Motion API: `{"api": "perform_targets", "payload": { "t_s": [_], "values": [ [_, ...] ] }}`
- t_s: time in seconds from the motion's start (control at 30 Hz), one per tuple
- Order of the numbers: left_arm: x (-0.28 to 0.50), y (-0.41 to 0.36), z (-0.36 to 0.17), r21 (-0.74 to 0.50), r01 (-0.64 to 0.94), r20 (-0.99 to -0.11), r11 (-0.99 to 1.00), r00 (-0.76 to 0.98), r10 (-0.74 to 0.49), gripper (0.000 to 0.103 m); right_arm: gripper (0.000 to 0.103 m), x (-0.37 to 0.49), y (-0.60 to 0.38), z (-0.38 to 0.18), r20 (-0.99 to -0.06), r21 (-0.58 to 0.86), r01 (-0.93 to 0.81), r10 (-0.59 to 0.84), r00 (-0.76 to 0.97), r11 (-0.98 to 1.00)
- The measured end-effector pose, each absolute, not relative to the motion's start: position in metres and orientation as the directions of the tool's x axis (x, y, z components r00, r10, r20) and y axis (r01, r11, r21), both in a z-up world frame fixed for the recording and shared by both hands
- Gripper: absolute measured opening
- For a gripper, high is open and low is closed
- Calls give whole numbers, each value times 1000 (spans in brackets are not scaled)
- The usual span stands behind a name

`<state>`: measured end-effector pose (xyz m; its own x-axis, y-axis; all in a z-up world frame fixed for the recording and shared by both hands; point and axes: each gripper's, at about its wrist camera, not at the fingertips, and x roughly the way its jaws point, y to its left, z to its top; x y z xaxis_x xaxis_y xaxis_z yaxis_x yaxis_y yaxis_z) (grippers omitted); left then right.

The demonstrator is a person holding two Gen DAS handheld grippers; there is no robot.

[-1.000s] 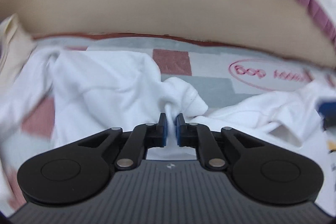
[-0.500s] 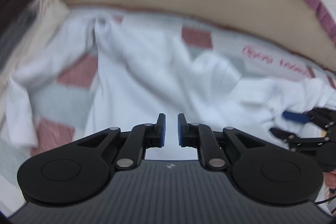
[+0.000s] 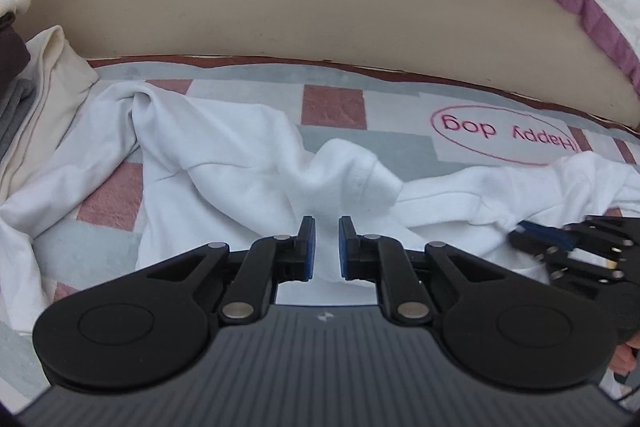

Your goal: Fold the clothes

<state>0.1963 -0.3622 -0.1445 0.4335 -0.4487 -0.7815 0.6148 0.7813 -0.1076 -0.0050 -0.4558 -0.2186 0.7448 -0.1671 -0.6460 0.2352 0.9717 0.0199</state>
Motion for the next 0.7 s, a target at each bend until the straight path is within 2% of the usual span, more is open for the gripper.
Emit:
{"api": "perform_targets", "payload": {
  "t_s": [0.1,0.2,0.33,0.43,0.47,0.5,0.6,0.67,0.7],
  "values": [
    [200,-368,-136,-73,620,-768,781,465,-441,32,2,-8,-461,-207,-603,10,277,-215,768,961],
    [202,-375,-127,-49,635,-742,771,493,-454,44,2,-11,-463,-201,-586,-8,286,-237,775,958],
    [203,-392,-121,-18,662,-718,749,513,-470,48,2,-14,-467,-198,-579,-3,292,-240,779,956],
    [201,-405,-124,2,707,-710,707,499,-497,64,1,-18,-465,-192,-556,-24,314,-274,785,949],
    [201,-410,-129,-7,729,-719,685,473,-510,73,1,-18,-465,-190,-550,-33,323,-287,784,946],
    [202,-415,-138,-28,756,-751,655,416,-513,78,1,-16,-463,-189,-551,-42,330,-297,780,943],
    [206,-427,-169,28,750,-853,660,363,-376,77,1,-17,-460,-183,-527,-37,316,-287,800,948],
    [214,-419,-179,6,709,-859,705,364,-359,75,1,-20,-457,-178,-505,-24,293,-265,822,956],
    [219,-412,-181,-31,684,-855,729,360,-374,70,2,-23,-455,-175,-495,-20,265,-240,835,964]
  ]
}}
